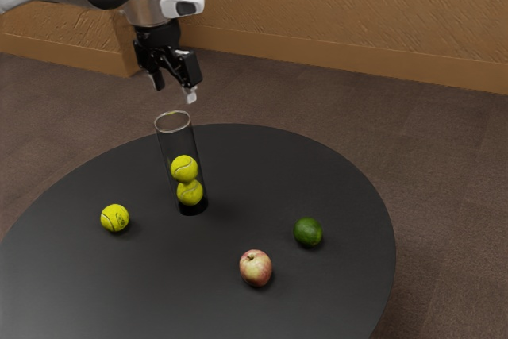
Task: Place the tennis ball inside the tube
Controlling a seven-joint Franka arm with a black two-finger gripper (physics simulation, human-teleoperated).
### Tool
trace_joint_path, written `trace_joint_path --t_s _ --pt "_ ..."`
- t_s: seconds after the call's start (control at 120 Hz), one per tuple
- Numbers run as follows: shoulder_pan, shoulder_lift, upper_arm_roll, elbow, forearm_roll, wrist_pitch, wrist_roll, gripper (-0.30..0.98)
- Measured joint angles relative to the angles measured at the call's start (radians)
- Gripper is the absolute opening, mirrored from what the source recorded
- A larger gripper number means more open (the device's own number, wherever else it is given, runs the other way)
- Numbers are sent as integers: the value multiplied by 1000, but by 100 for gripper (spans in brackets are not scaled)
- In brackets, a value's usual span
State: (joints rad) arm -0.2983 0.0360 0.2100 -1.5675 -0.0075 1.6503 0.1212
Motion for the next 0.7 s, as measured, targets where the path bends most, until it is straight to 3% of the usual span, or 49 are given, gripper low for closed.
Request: trace_joint_path --t_s 0.233,0.342,0.417,0.55,0.7 --pt "-3 -50 9 -33 3 -9 20 67" --pt "4 -274 34 -285 36 -5 12 67" --pt "46 -331 57 -419 52 18 5 67" --pt "100 -303 95 -566 64 100 -3 67" --pt "130 -157 143 -600 61 211 -4 67"
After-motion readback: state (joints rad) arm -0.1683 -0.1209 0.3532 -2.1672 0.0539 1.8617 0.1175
